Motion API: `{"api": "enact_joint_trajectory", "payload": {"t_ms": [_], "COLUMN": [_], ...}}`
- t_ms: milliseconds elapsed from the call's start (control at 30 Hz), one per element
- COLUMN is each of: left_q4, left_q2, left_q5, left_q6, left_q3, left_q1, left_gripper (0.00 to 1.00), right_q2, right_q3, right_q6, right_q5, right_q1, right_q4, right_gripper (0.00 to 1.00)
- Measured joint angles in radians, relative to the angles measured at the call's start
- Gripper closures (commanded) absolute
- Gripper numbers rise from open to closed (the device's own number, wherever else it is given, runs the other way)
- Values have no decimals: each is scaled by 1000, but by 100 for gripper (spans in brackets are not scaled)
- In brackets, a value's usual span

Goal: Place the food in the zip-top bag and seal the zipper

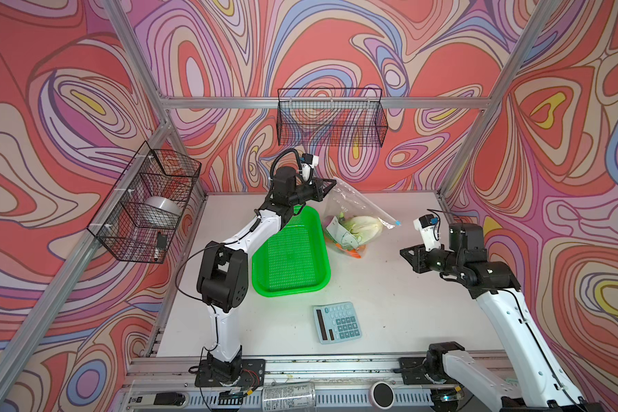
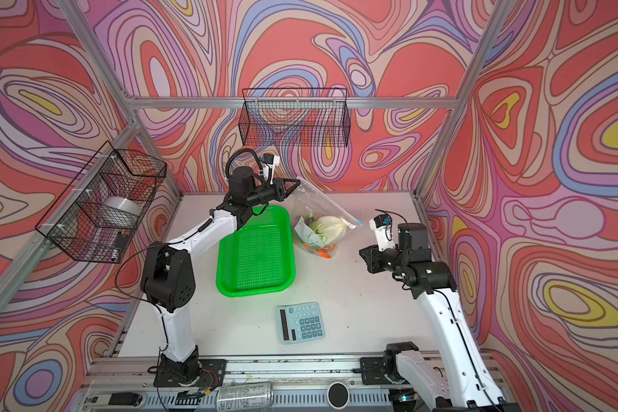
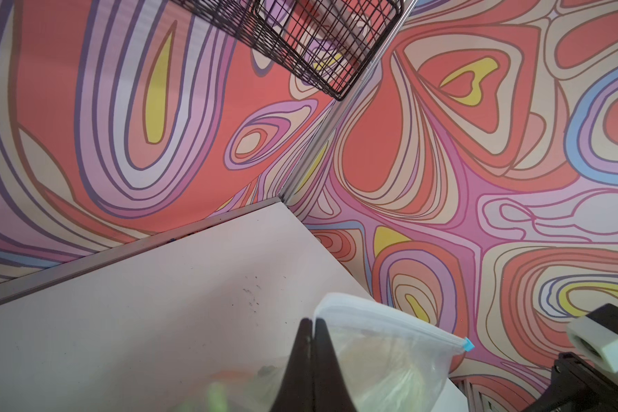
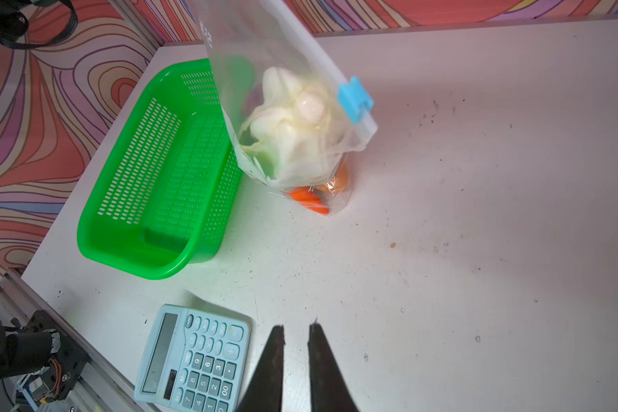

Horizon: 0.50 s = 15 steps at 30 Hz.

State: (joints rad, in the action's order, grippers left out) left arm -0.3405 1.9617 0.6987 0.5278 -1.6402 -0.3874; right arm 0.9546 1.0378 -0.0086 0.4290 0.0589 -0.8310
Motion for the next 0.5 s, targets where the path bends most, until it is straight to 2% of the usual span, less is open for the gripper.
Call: {"api": "enact_joint_trajectory", "payload": {"t_ms": [167, 300, 500], "left_q4": [-5, -8, -19], "left_q2": [0, 0, 0], "left_q5": [3, 14, 47], "left_q6": [6, 13, 24], "left_q3": [0, 0, 4], "left_q1": [-3, -5, -6], "left_gripper": [100, 100, 100], "right_q2": [4, 34, 157], "right_q3": [33, 101, 190], "right_q6": [-1, 2, -20], "right_q5": [5, 4, 22], "right_q1": [0, -1, -1], "right_q4": [0, 19, 119], "right_gripper": [52, 43, 38]}}
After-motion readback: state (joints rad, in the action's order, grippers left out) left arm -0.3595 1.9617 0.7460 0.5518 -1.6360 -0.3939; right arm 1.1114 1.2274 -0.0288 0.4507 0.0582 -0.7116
